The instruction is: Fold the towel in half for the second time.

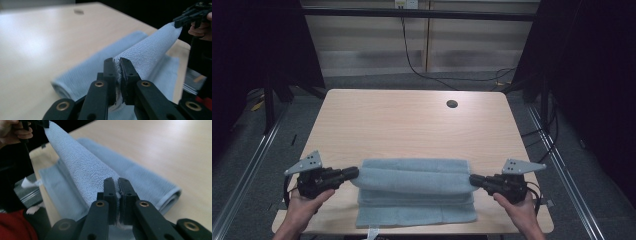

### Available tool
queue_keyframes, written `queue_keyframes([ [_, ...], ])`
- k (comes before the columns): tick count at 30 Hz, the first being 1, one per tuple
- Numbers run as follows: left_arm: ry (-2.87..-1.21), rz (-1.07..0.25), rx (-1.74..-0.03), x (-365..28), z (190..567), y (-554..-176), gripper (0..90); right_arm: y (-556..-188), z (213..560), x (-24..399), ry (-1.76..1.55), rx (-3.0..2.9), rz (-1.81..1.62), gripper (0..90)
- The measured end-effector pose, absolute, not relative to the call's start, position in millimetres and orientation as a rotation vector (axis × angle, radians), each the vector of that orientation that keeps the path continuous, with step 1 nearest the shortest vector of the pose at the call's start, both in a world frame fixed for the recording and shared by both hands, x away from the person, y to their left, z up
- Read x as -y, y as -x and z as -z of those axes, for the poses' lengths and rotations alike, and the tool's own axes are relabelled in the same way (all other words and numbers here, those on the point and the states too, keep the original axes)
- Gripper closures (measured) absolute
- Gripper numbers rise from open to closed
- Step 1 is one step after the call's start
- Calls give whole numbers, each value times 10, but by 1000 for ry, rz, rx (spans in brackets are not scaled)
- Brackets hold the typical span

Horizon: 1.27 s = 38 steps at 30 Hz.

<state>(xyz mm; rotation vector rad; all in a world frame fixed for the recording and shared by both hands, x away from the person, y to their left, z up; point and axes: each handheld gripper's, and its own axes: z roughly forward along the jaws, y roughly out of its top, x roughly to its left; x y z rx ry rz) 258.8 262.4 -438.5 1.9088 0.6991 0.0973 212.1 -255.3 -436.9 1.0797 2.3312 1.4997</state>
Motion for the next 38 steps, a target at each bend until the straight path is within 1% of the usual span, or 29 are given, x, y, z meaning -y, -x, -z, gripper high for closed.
queue_keyframes([
  [1,-1938,-68,-691,-2646,4464,-2549,822,-2090,4405,2547,-1074,-2350,-1489,833],
  [3,-1935,-40,-709,-2684,4558,-2520,789,-2013,4489,2566,-1090,-2353,-1525,796],
  [4,-1930,-18,-718,-2708,4601,-2521,759,-2000,4514,2575,-1089,-2357,-1536,772],
  [7,-1914,-13,-744,-2732,4627,-2524,685,-1989,4568,2595,-1126,-2360,-1547,730],
  [9,-1890,-6,-747,-2758,4595,-2540,602,-2009,4546,2601,-1128,-2349,-1578,680],
  [10,-1884,-21,-747,-2773,4574,-2551,600,-2017,4518,2600,-1129,-2336,-1588,660],
  [11,-1872,-36,-762,-2780,4555,-2562,586,-2026,4484,2601,-1121,-2322,-1587,663],
  [14,-1866,-77,-803,-2770,4533,-2663,527,-2110,4410,2628,-1117,-2281,-1583,640],
  [18,-1908,-122,-856,-2735,4566,-2886,454,-2314,4381,2689,-1157,-2232,-1549,588],
  [21,-1873,-138,-929,-2782,4630,-3071,405,-2485,4409,2771,-1219,-2160,-1502,551],
  [23,-1849,-121,-1001,-2863,4661,-3205,394,-2558,4434,2818,-1248,-2130,-1482,527],
  [25,-1838,-159,-1055,-2945,4674,-3282,369,-2613,4476,2865,-1295,-2095,-1470,490],
  [27,-1841,-195,-1089,-3019,4701,-3311,338,-2611,4522,2899,-1321,-2042,-1451,479],
  [29,-1785,-202,-1122,-3087,4749,-3285,313,-2606,4549,2927,-1337,-2025,-1419,452],
  [31,-1810,-228,-1140,-3106,4791,-3240,289,-2593,4554,2949,-1353,-2018,-1381,446],
  [34,-1850,-273,-1147,-3179,4805,-3202,312,-2559,4574,2974,-1355,-2010,-1350,435],
  [38,-1842,-303,-1177,-3259,4821,-3177,244,-2502,4648,3035,-1387,-2009,-1345,400],
])
